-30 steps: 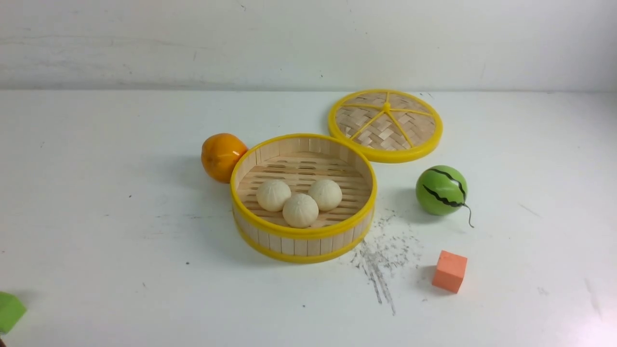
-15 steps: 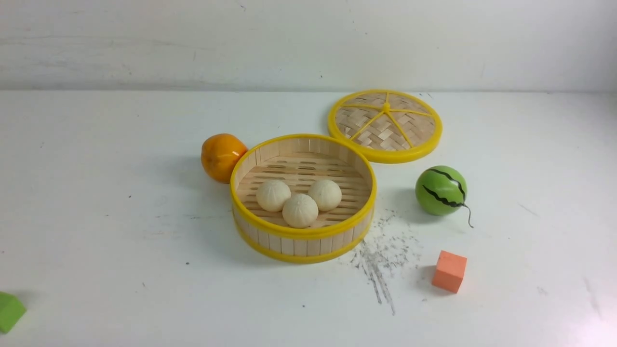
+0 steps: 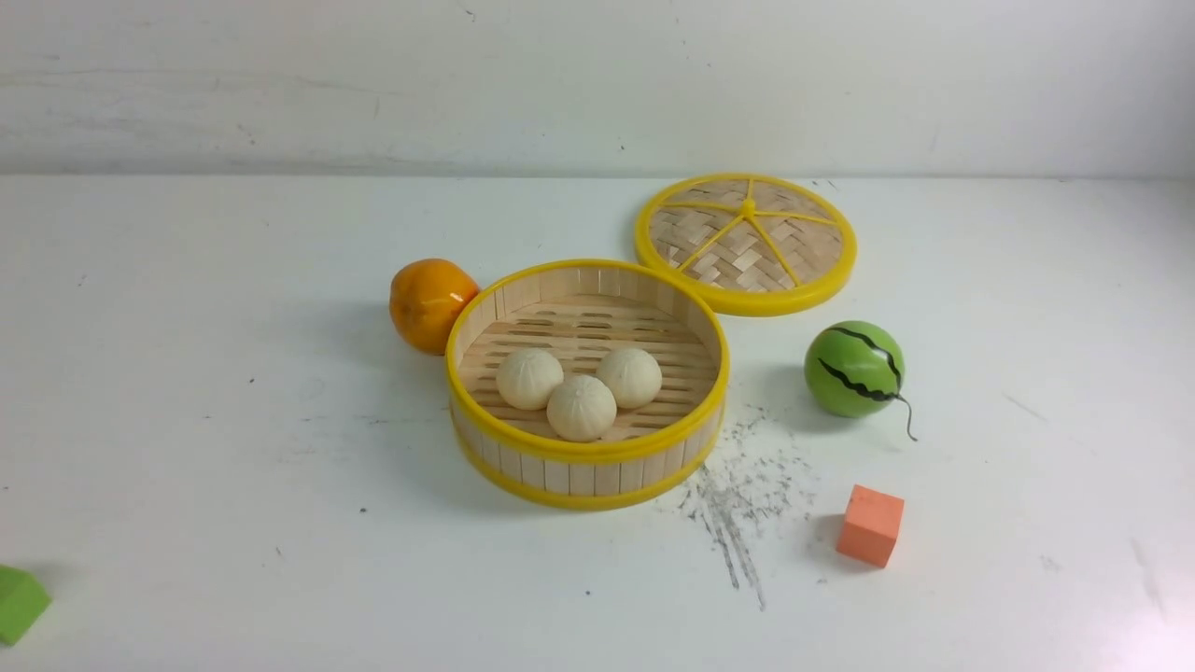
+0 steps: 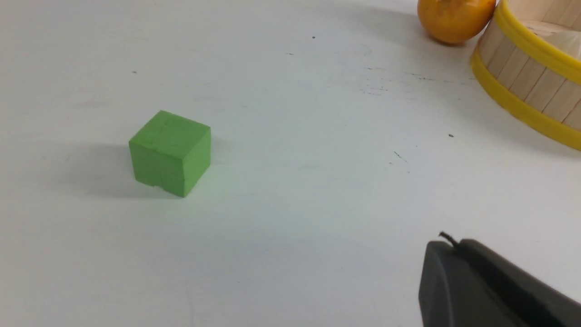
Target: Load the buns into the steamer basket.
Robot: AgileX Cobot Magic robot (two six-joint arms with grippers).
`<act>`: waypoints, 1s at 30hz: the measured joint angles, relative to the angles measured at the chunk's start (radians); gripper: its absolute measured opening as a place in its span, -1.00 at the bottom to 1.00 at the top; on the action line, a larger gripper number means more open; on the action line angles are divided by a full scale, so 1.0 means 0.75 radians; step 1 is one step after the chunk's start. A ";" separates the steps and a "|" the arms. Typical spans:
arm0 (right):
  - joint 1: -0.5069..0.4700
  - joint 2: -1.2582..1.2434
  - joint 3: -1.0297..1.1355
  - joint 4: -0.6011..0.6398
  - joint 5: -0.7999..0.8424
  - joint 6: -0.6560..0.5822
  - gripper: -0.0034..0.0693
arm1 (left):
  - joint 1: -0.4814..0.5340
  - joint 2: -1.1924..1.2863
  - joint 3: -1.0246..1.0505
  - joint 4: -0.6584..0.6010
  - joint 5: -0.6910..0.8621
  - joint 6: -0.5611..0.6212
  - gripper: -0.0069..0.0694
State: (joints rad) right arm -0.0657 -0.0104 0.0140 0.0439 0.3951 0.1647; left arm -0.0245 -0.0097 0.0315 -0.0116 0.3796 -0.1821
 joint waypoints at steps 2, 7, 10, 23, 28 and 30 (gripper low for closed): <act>0.000 0.000 0.000 0.000 0.000 0.000 -0.85 | 0.000 0.000 0.000 0.000 0.000 0.000 -0.86; 0.000 0.000 0.000 0.000 0.000 0.000 -0.83 | 0.000 0.000 0.000 0.000 0.000 0.000 -0.86; 0.000 0.000 0.000 0.000 0.000 0.000 -0.82 | 0.000 0.000 0.000 0.000 0.000 0.000 -0.85; 0.000 0.000 0.000 0.000 0.000 0.000 -0.78 | 0.000 0.000 0.000 0.000 0.000 0.000 -0.85; 0.000 0.000 0.000 0.000 0.000 0.000 -0.76 | 0.000 0.000 0.000 0.000 0.000 0.000 -0.85; 0.000 0.000 0.000 0.000 0.000 0.000 -0.76 | 0.000 0.000 0.000 0.000 0.000 0.000 -0.85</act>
State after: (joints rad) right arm -0.0657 -0.0104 0.0140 0.0439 0.3951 0.1647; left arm -0.0245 -0.0097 0.0315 -0.0116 0.3796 -0.1821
